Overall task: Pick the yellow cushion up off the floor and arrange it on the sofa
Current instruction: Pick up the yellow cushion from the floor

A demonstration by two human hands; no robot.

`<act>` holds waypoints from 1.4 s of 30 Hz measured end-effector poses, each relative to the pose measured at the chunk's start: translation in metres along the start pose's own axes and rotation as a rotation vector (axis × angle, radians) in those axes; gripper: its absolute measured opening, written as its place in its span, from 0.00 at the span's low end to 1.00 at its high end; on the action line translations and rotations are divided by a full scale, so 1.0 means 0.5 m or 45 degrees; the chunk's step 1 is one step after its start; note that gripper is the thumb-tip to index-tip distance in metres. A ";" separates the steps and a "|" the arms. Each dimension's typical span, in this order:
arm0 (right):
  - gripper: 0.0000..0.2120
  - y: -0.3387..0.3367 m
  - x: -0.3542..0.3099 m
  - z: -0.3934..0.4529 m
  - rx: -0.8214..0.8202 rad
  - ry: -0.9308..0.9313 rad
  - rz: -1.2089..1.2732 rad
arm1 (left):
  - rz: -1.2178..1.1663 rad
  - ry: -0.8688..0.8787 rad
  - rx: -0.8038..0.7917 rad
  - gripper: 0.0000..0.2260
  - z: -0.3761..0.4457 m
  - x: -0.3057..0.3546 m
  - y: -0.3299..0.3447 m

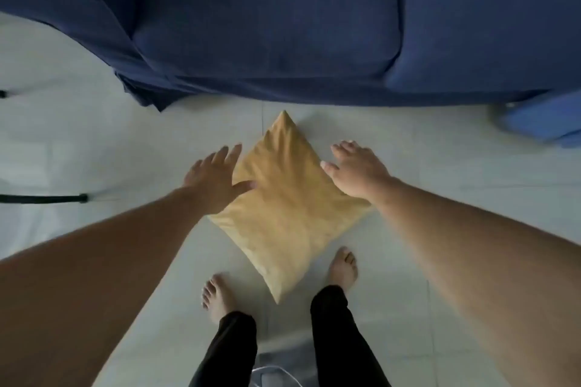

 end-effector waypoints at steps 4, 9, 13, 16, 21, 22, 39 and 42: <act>0.35 0.219 0.078 0.128 -0.088 0.062 0.026 | -0.029 -0.090 -0.066 0.45 0.146 -0.022 0.211; 0.40 0.380 0.149 0.281 -0.028 0.077 0.093 | -0.212 -0.228 -0.063 0.47 0.315 -0.064 0.388; 0.48 0.430 0.195 0.378 0.052 0.192 0.256 | -0.361 -0.361 -0.051 0.49 0.405 -0.121 0.462; 0.50 0.464 0.205 0.417 0.055 0.282 0.342 | -0.447 -0.347 -0.069 0.48 0.436 -0.124 0.485; 0.36 0.462 0.140 0.400 0.250 0.042 0.155 | -0.615 -0.210 0.086 0.29 0.417 -0.073 0.456; 0.33 0.455 0.130 0.384 0.267 -0.016 0.130 | -0.618 -0.170 0.102 0.26 0.405 -0.064 0.447; 0.27 -0.089 -0.054 -0.135 0.631 -0.132 -0.058 | -0.591 0.176 0.350 0.21 -0.061 0.039 -0.121; 0.26 -0.263 -0.120 -0.229 0.788 -0.161 -0.159 | -0.635 0.255 0.453 0.19 -0.157 0.050 -0.310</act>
Point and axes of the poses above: each hand's wrist, its own z-axis towards the middle knuckle, its own y-axis out of the palm, x = y × z, the point moved 8 cm from there along z, towards the middle knuckle, and after that the axes turned 10 degrees about -y, right-handed, at the moved point
